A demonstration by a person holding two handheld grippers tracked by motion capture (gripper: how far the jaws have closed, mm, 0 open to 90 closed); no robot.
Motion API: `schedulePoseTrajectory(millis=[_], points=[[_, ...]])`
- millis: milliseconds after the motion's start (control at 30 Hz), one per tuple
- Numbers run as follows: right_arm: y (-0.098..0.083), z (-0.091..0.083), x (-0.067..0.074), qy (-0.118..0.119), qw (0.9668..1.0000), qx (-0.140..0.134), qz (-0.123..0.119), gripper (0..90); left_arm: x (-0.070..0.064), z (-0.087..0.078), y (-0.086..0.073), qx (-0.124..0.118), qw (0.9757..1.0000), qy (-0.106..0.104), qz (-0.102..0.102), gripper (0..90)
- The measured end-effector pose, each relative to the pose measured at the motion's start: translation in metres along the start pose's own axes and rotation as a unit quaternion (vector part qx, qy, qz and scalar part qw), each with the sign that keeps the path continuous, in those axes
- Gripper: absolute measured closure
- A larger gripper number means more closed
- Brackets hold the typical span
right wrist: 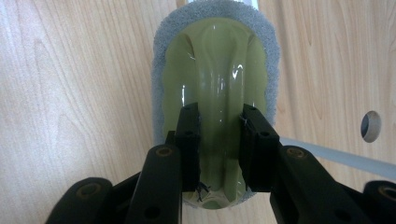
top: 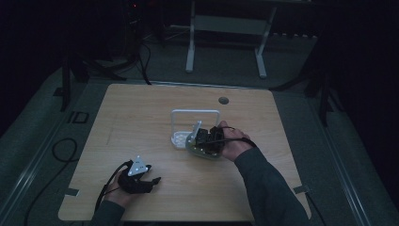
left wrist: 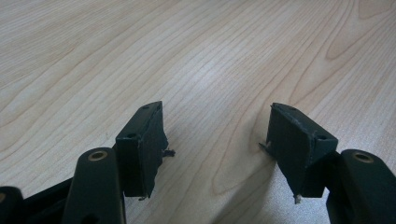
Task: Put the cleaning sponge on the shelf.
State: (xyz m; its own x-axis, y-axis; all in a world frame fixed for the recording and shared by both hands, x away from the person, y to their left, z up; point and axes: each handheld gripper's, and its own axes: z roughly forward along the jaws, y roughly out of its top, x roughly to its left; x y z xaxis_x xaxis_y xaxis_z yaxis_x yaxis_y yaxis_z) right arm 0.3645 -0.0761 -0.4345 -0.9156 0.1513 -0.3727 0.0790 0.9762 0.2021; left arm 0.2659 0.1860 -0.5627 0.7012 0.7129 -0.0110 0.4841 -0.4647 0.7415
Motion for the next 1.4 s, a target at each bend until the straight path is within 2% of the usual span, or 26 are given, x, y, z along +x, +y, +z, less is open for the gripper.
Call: schedulePoseTrajectory(millis=[200, 433, 767, 833, 1000, 1400], points=[[0.007, 0.001, -0.002, 0.001, 0.9999, -0.001, -0.014, 71.5, 0.000, 0.000, 0.000, 0.001, 1.0000, 0.000, 0.000, 37.2], [0.012, 0.003, -0.004, 0.007, 0.9998, -0.007, -0.020, 71.5, 0.000, 0.000, 0.000, 0.001, 1.0000, 0.000, 0.000, 37.2], [0.014, 0.011, -0.008, 0.010, 0.9994, 0.001, -0.033, 71.5, 0.000, 0.000, 0.000, 0.001, 1.0000, 0.000, 0.001, 37.2], [0.017, 0.011, -0.009, 0.004, 0.9991, 0.009, -0.041, 71.5, 0.000, 0.000, 0.000, 0.001, 1.0000, -0.001, 0.001, 37.2], [0.022, 0.009, -0.013, 0.007, 0.9988, 0.003, -0.049, 71.5, 0.000, 0.000, 0.000, 0.001, 1.0000, -0.001, 0.001, 37.2], [0.030, 0.015, -0.015, 0.006, 0.9975, 0.011, -0.069, 71.6, 0.000, 0.000, 0.000, 0.001, 1.0000, -0.001, 0.000, 37.2]])
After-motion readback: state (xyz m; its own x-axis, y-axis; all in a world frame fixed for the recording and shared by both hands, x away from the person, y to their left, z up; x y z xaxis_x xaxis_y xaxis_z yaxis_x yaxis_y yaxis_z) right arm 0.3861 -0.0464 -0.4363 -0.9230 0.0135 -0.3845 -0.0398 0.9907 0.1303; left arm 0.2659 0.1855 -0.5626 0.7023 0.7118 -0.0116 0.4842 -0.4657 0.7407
